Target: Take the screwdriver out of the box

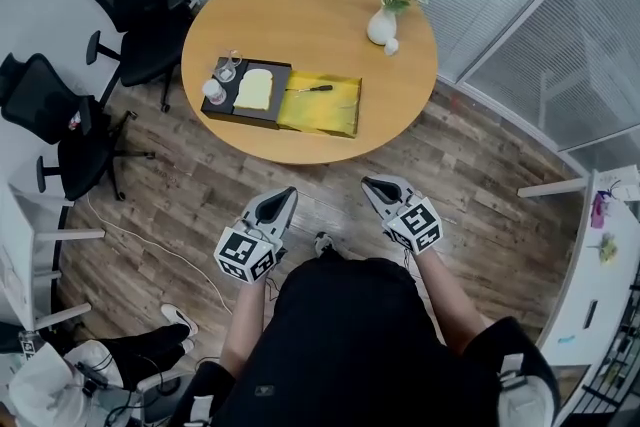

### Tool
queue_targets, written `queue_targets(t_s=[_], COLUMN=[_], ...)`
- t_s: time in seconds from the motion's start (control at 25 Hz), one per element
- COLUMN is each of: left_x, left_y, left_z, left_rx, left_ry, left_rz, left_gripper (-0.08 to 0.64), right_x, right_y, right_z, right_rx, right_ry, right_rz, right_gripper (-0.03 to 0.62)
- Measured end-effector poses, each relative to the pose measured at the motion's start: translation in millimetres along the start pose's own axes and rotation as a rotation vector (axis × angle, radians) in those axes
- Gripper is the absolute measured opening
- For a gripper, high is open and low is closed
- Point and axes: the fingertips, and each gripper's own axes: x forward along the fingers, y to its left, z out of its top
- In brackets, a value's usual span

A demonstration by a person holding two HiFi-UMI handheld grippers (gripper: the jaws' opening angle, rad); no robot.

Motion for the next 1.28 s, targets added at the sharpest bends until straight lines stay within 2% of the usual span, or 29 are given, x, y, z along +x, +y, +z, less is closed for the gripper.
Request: queue_targets(t_s=[0.24, 0.6, 0.96, 1.28], left_x=[-1.7, -8.3, -8.1, 14.6], left_y=[18.7, 32.6, 57.1, 85.5], left_z=[1.0, 7.8, 14.7, 24.4], left_rx=[0.024, 0.018, -0.003, -0.028], left_ry=[0.018, 0.017, 0.012, 0.015], left_rz=[-0.015, -0.008, 0.045, 0.098], left_gripper=[0.006, 0.006, 0.006, 0.006], right_x=[16.9, 35.3, 61.4, 95.9], right_y=[-1.8, -1.8, -30.8, -68.3], right_z=[12.2, 23.6, 32.7, 48.8], right_rx=[-0.006, -0.024, -0.044, -0.07], right_ry=[-0.011, -0.005, 0.011, 0.028], right_rz=[-0.017, 0.0, 0.04, 0.088], right_gripper=[0.008, 0.008, 0.008, 0.008])
